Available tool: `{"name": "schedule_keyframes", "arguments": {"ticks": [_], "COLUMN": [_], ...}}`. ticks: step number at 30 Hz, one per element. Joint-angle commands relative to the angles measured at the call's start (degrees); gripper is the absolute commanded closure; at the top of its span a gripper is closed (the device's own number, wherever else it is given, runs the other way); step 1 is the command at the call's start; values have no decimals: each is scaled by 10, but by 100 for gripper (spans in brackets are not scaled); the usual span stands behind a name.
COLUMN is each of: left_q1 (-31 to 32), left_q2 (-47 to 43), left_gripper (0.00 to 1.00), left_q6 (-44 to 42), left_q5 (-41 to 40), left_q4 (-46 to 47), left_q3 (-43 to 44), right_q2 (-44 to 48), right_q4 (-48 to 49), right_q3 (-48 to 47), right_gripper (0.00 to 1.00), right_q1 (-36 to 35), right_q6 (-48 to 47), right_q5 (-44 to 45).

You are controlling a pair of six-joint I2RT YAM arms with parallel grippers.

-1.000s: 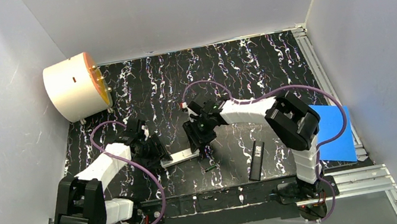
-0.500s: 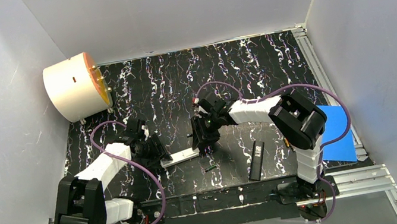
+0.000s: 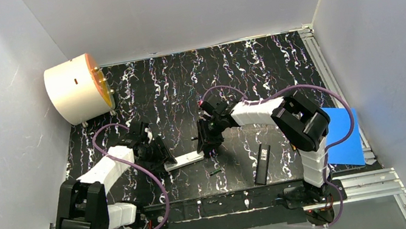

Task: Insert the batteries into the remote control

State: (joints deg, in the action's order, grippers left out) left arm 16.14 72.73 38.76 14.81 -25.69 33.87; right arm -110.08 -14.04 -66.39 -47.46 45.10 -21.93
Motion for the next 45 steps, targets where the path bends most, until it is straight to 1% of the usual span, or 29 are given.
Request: {"name": "schedule_keyframes", "arguments": {"ticks": [1,6,11,15,20,26,31,34,39,45], "left_q1": [-1,-1,-1,-1,-1,-1,-1,-1,-1,-1], "left_q2": [18,17,18,19,20,25,32,34,36,36], "left_gripper": [45,45,45,45,46,46,46,46,46,46], "left_q6": [-2,-2,-1,-1,0,0,1,2,2,3], "left_q5": [-11,-12,-11,-10,-10,-10,-12,-13,-13,-13], "left_q4": [-3,-2,1,2,4,9,9,9,13,15], "left_q3": [-14,-16,-19,-21,-26,-31,-35,-35,-37,-37], "right_q2": [-30,-20,-18,-17,-12,-4,-2,3,-1,-11], "right_q4": [-101,-112,-109,-116,-131,-139,-139,-135,-132,-115], "right_q3": [-4,-8,-8,-8,-11,-15,-13,-7,-11,-20], "right_gripper": [63,72,74,80,82,95,96,99,99,99], "right_q1": [-10,-11,-9,-8,-7,-4,0,5,10,8], "right_q6": [-25,-43,-53,-53,-56,-65,-78,-84,-88,-71], "right_q5": [76,79,69,71,73,73,71,59,37,18]}}
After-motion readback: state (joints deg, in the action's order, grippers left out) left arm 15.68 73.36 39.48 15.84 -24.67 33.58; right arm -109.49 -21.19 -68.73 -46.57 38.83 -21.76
